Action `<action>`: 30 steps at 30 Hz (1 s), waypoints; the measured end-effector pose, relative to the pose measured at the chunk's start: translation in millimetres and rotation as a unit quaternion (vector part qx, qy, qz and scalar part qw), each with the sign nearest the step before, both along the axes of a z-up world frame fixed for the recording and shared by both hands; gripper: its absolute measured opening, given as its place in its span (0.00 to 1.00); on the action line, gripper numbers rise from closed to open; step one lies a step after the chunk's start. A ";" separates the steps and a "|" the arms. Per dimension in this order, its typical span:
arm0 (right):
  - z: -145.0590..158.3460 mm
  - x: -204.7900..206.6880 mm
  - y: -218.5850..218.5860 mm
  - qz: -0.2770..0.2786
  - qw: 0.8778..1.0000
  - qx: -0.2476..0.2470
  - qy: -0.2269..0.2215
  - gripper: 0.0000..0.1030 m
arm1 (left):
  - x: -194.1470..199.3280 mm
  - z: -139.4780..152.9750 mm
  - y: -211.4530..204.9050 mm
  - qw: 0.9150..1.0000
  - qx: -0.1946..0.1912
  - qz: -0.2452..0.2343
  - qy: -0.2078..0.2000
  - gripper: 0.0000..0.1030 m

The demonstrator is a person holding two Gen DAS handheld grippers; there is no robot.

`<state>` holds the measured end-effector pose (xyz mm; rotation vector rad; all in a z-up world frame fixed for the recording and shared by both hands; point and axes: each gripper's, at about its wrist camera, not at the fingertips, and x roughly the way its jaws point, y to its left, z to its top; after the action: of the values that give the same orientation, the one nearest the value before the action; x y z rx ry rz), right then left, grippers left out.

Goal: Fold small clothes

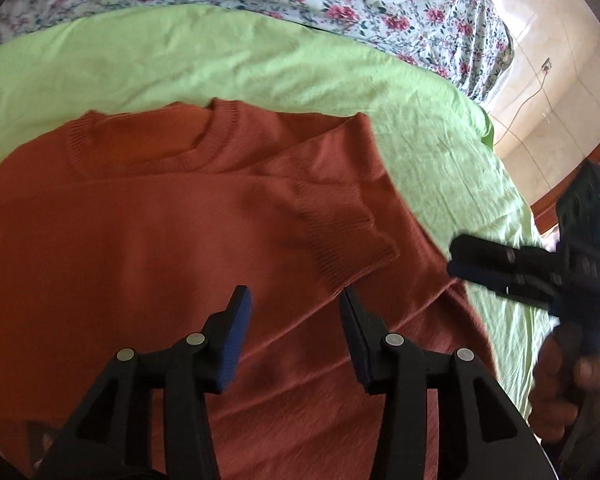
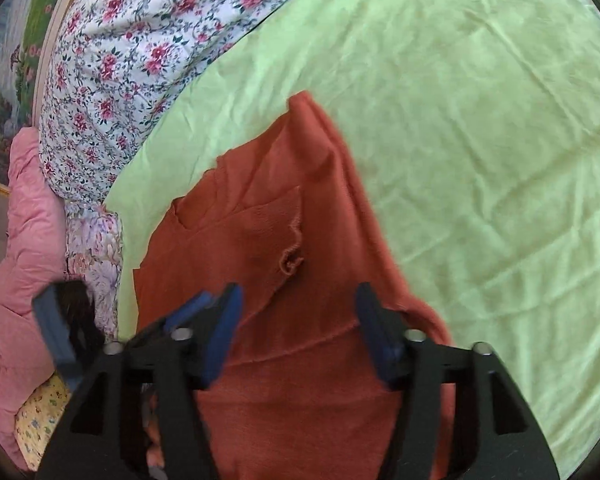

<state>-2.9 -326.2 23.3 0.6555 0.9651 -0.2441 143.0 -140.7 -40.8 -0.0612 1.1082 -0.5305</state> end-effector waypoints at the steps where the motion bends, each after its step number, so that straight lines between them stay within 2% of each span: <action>1: -2.3 5.3 3.3 0.005 1.000 -0.001 0.000 0.60 | -6.6 2.1 15.5 1.000 0.005 0.009 -0.001 0.46; 4: -9.2 20.5 9.3 0.017 1.000 -0.014 0.008 0.60 | -23.6 5.3 69.1 0.998 0.030 0.053 -0.001 0.50; 6: -15.9 28.1 8.6 0.015 1.000 -0.017 0.016 0.60 | -35.1 4.0 115.9 0.993 0.055 0.101 0.004 0.50; 8: -23.0 34.4 6.5 0.010 0.999 -0.018 0.024 0.60 | -46.6 2.0 158.8 0.986 0.079 0.149 0.006 0.50; 10: -31.0 39.9 6.5 0.010 0.999 -0.017 0.031 0.60 | -57.3 -3.2 204.5 0.973 0.106 0.204 0.011 0.50; 12: -37.6 43.7 7.6 0.011 0.999 -0.020 0.036 0.60 | -59.7 -12.7 241.3 0.962 0.112 0.246 0.031 0.49; 13: -39.9 46.4 9.5 0.012 0.999 -0.027 0.037 0.59 | -58.7 -15.5 250.3 0.960 0.108 0.256 0.035 0.49; 14: -40.8 48.4 12.3 0.014 0.999 -0.036 0.035 0.52 | -56.2 -18.1 256.8 0.959 0.105 0.260 0.035 0.49; 15: -41.2 51.1 15.1 0.018 0.998 -0.043 0.032 0.34 | -52.9 -20.0 259.1 0.959 0.107 0.260 0.032 0.49; 16: -42.8 54.8 17.8 0.024 0.998 -0.044 0.033 0.23 | -47.9 -22.6 259.0 0.959 0.110 0.258 0.029 0.49; 17: -44.8 58.8 20.5 0.028 0.998 -0.041 0.038 0.06 | -42.8 -26.0 256.9 0.961 0.107 0.255 0.031 0.47; 20: -27.4 66.4 32.2 0.045 0.997 -0.054 0.015 0.07 | -29.4 -35.5 253.9 0.960 0.113 0.253 0.038 0.40; 23: 19.6 55.7 36.6 0.050 0.995 -0.055 -0.071 0.06 | -27.6 -32.3 254.3 0.957 0.118 0.263 0.028 0.27; 24: 31.5 49.4 34.4 0.046 0.993 -0.061 -0.090 0.06 | -28.7 -32.3 256.9 0.956 0.117 0.269 0.028 0.27; 26: 34.6 39.9 21.9 0.032 0.992 -0.089 -0.082 0.06 | -31.2 -33.5 259.3 0.955 0.103 0.275 0.032 0.27; 30: -6.6 28.4 -2.8 0.001 0.997 -0.075 -0.014 0.06 | -36.0 -32.6 255.2 0.957 0.104 0.269 0.032 0.22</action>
<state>25.6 -329.0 16.7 0.5188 0.9111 -0.3018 107.0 114.4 -73.3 -0.1918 1.1481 0.0782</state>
